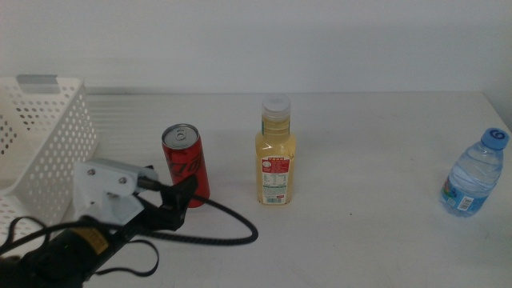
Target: Use arms to grab the bottles and put them into the dustbin to the left of the table.
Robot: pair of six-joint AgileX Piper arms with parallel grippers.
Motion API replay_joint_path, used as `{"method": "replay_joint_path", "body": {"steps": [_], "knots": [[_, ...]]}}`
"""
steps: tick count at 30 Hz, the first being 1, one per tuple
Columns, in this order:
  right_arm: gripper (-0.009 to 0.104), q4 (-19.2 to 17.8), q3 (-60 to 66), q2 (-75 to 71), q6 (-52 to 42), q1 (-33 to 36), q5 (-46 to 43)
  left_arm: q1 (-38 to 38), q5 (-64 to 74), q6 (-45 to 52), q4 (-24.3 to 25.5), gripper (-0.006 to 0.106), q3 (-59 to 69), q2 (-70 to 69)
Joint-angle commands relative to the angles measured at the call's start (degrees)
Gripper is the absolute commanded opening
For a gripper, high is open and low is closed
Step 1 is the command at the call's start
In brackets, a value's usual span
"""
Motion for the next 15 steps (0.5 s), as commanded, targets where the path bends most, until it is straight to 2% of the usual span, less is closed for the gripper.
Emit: {"method": "replay_joint_path", "body": {"steps": [1, 15], "knots": [[0.076, -0.35, -0.38, -1.53, -0.55, -0.29, -4.39, -0.34, -5.90, -1.05, 0.31, 0.090, -2.67, 0.17], [0.076, -0.35, -0.38, -1.53, -0.55, -0.29, -4.39, -0.34, -5.97, -0.93, 1.14, 0.090, -14.50, 10.10]]}}
